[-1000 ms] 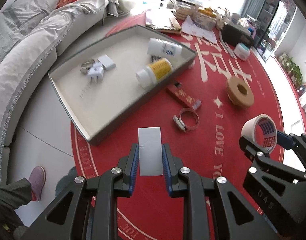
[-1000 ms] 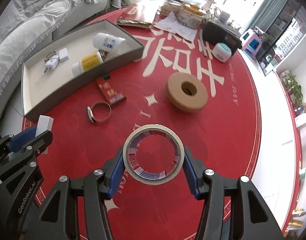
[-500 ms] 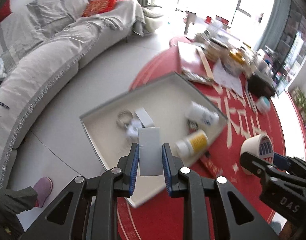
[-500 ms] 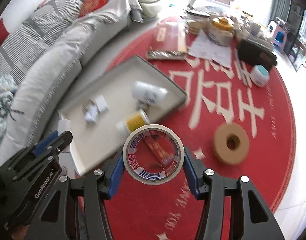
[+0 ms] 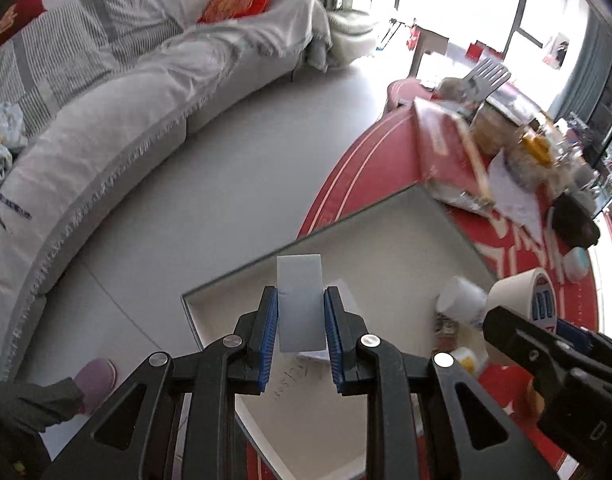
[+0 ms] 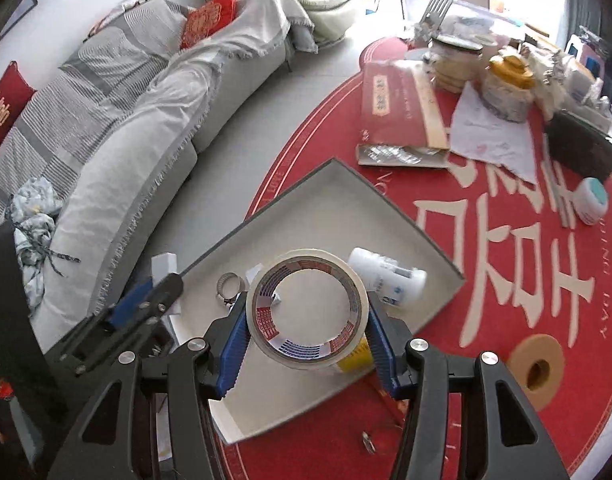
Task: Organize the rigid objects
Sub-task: 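Open the left tool to drop the white block while the right tool drops the tape roll into the tray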
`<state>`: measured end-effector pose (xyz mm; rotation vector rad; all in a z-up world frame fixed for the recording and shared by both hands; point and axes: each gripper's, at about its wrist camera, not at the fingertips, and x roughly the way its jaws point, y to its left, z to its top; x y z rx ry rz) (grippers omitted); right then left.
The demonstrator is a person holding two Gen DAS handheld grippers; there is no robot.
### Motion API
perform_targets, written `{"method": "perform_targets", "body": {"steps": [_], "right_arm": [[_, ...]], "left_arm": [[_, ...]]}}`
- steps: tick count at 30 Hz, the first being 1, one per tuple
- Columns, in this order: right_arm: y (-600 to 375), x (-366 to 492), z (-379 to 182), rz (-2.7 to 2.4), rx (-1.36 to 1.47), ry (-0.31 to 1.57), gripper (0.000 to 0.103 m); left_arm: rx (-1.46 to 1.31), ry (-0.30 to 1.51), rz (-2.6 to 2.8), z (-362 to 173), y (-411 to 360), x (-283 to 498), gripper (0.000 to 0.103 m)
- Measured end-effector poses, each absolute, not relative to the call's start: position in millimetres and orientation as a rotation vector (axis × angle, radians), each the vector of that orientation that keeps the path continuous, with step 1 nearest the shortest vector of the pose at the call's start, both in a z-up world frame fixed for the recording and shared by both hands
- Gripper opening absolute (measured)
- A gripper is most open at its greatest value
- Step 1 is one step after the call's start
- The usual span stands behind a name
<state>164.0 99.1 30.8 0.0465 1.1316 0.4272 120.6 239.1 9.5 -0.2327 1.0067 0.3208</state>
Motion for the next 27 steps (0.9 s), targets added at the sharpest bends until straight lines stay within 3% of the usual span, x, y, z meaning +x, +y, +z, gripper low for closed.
{"method": "perform_targets", "body": {"steps": [9,27], "right_arm": [[111.8,176.4,-4.8,0.424,0.012,1.206,0.055],[121.4,185.9,-31.5,0.402,-0.058,1.246,0.055]], "left_arm": [[-0.235,1.092,0.338,-33.6,243.2,127.6,0.025],[-0.215,1.127,0.343,-50.1,243.5,133.1,0.025]]}}
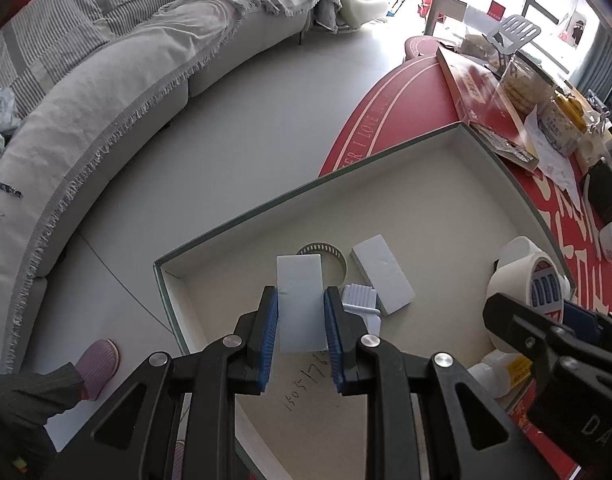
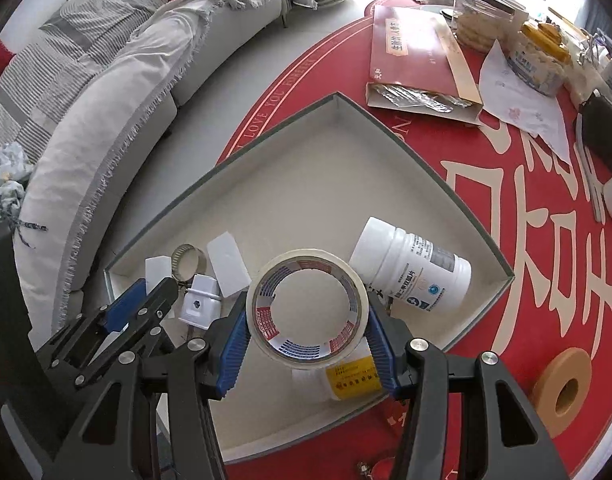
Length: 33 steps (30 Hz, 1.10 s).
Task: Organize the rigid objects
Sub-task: 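Open the left tool to drop the white block while the right tool drops the tape roll into the tray, then grasp the brown paper tape ring with the right tool while the left tool moves toward the hose clamp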
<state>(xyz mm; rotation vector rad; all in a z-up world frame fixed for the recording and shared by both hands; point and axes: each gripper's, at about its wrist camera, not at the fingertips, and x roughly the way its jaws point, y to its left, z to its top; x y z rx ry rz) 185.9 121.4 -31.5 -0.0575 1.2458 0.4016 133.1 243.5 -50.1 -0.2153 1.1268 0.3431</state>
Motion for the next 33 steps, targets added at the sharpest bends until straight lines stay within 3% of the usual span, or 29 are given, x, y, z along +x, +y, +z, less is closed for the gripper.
{"method": "perform_targets", "body": {"steps": [14,16,17,18,20,21,23,33], "right_arm": [[134.3,185.9,-37.9,0.38,-0.164,1.232,0.055],[134.7,186.4,-40.0,0.387,-0.176,1.239,0.058],[134.6,186.4,-40.3,0.376,-0.191,1.237,0.06],[132.7,187.4,-39.6,0.355,-0.207,1.229,0.068],[127.1,187.9,-37.6,0.322,-0.215,1.211,0.087],[120.4,188.9,-35.3,0.326,-0.188,1.206,0.099],[110.0,189.0,-30.9,0.353,-0.125,1.212,0.103],[31.6,152.1,-9.1,0.287,0.084,1.18,0.103]], "left_arm": [[-0.199,1.135,0.356,-57.8,240.3,134.2,0.027],[-0.185,1.132,0.365,-58.3,239.9,133.4,0.04],[-0.187,1.132,0.372,-58.7,241.2,132.5,0.054],[-0.198,1.134,0.385,-59.1,244.6,131.0,0.068],[-0.244,1.118,0.4,-58.1,253.7,125.3,0.086],[-0.267,1.108,0.4,-56.8,257.7,122.2,0.091],[-0.291,1.087,0.365,-52.1,258.1,118.0,0.1],[-0.274,1.058,0.275,-30.3,234.2,92.6,0.103]]}}
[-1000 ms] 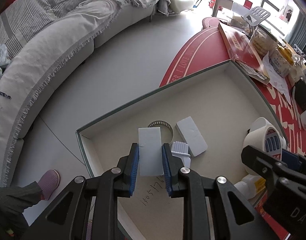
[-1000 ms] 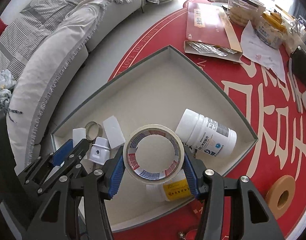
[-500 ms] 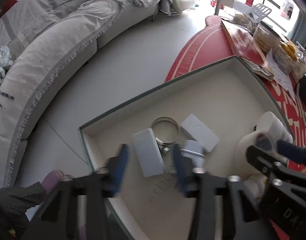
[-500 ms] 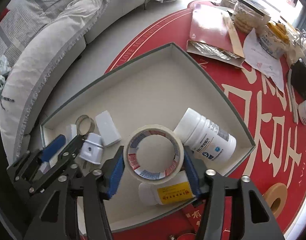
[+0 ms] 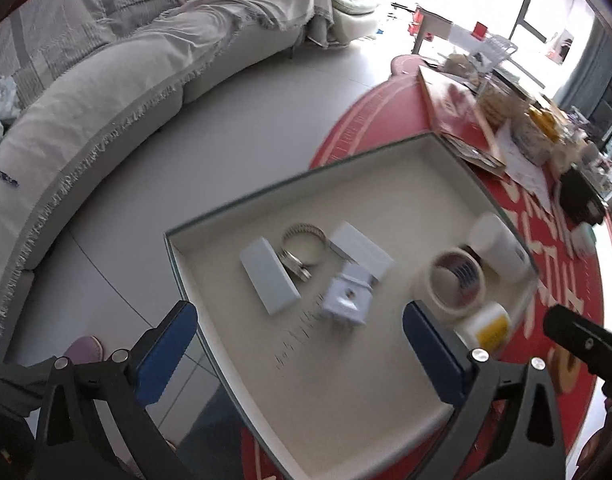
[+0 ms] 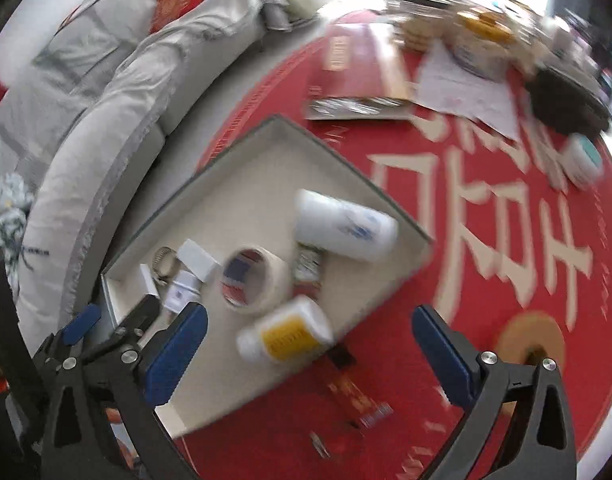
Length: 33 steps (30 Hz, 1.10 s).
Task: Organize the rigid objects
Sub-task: 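Grasp the brown paper tape ring with the right tool while the left tool moves toward the hose clamp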
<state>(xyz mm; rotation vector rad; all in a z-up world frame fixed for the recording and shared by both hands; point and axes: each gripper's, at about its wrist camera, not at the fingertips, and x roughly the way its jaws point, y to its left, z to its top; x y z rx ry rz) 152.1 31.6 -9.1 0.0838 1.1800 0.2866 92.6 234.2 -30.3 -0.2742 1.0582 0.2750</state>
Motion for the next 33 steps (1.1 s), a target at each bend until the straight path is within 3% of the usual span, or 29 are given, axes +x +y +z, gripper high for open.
{"method": "perform_targets", "body": {"steps": [10,19,28,33], "right_arm": [[-68.7,73.3,-50.8,0.109,0.224,1.308,0.103],[-132.4,28.2,-63.1,0.01,0.334,1.313,0.103],[-153.6,43.2,-64.5,-0.008,0.346,1.287,0.103],[-130.9,95.8,-61.0,0.05,0.227,1.236,0.103]], "left_arm": [[-0.151,1.105,0.083,-25.8,154.5,50.1,0.103],[-0.036,1.194,-0.035,-49.7,62.5,48.3,0.103],[-0.031,1.283,0.052,-84.0,44.1,73.2,0.103],[-0.057,1.299,0.059,-93.1,49.0,76.7,0.103]]}}
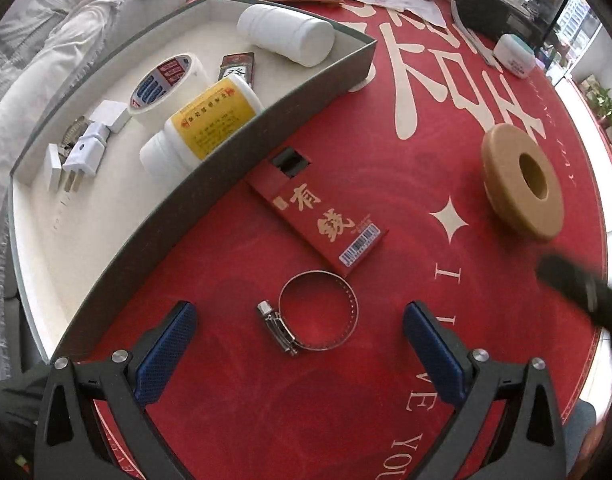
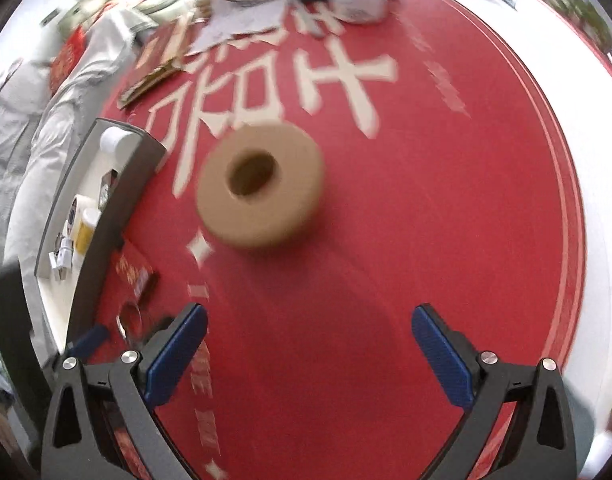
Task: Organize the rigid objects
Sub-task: 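Grasp the brown paper tape ring with the right tool while the left tool moves toward the hose clamp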
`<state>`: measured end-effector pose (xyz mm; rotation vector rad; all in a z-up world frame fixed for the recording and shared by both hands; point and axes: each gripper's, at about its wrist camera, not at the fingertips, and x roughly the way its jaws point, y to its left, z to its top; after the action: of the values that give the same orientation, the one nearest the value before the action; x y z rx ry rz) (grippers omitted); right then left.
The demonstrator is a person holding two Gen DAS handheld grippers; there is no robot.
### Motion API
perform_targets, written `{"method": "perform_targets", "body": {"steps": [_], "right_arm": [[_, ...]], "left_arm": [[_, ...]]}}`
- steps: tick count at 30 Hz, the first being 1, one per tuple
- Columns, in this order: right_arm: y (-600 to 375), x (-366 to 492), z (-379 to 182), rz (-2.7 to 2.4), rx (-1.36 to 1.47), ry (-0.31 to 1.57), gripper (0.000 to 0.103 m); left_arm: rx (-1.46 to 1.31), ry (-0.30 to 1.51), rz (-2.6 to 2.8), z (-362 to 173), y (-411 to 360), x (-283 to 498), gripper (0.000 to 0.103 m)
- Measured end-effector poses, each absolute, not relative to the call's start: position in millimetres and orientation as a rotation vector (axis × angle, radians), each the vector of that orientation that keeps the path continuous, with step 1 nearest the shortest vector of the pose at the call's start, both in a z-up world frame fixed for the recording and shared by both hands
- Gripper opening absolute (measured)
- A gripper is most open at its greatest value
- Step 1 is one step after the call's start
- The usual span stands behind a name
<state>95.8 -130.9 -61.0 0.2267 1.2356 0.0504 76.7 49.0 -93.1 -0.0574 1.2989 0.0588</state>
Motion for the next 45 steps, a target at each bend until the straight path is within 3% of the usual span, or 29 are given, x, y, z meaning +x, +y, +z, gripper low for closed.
{"method": "perform_targets", "body": {"steps": [8,10,14,19,29,31,38,40,42,43,44,45], "right_arm": [[-86.5,157.9,-73.4,0.044,-0.021,1.224,0.103],[-90.5,155.6,-72.0,0.026,-0.016,1.207,0.088],[-111.6,140.9,-58.2,0.045,0.068,1.172,0.088],[-139.4,93.9,-44.2,0.049,0.174,1.176,0.088],[-142.6,38.2,-87.1,-0.034,0.096,1.317,0.089],[-136.9,40.6,-93.6,-0.029,0.062,1.343,0.103],[-133.4,37.1,-92.2,-0.041,0.047,1.326,0.103],[-133.2,36.0,-91.0,-0.036,0.044,1.33,0.103],[-132.2,36.0,-91.4,-0.017,0.026,1.348,0.103],[-133.7,37.5,-93.7,-0.014,0.021,1.354,0.103],[-134.0,36.5,-93.8,-0.016,0.018,1.351,0.101],[-131.7,35.6,-92.2,-0.017,0.017,1.343,0.093]], "left_arm": [[-0.052,1.297,0.055,-94.6,49.1,77.2,0.103],[-0.05,1.298,0.054,-95.5,50.0,79.7,0.103],[-0.05,1.298,0.053,-93.5,49.0,78.0,0.103],[-0.033,1.316,0.028,-92.6,47.6,77.6,0.103],[0.022,1.289,-0.047,-91.1,26.4,81.4,0.103],[0.018,1.277,-0.036,-90.9,26.4,81.3,0.103],[0.016,1.269,-0.033,-91.0,25.6,77.2,0.102],[0.022,1.258,-0.044,-90.0,21.4,78.0,0.096],[0.052,1.224,-0.086,-82.6,13.2,73.0,0.066],[0.065,1.214,-0.108,-80.2,9.6,70.8,0.056],[0.077,1.208,-0.124,-78.4,7.4,69.0,0.037],[0.078,1.208,-0.132,-77.8,7.8,67.6,0.025]]}}
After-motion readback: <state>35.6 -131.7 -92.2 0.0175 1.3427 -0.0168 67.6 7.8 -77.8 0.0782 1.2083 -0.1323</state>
